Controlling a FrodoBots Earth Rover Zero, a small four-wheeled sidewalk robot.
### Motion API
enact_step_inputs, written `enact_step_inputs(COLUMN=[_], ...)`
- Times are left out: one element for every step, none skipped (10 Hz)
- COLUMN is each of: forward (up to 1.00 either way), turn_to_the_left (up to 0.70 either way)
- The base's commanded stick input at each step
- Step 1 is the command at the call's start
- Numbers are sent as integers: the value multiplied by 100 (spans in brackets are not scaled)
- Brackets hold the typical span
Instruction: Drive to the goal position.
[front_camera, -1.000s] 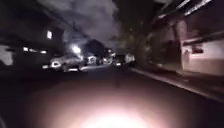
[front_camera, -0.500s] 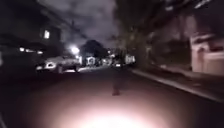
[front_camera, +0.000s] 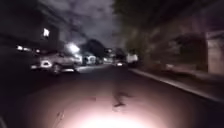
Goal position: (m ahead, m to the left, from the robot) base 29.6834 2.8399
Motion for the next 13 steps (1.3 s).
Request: enact_step_inputs(forward=[0, 6, 100, 100, 100, 100, 100, 100, 100, 13, 86, 47, 0], turn_to_the_left=[0, 0, -3, -22, -27, 0, 0, 0, 0, 0, 0, 0, 0])
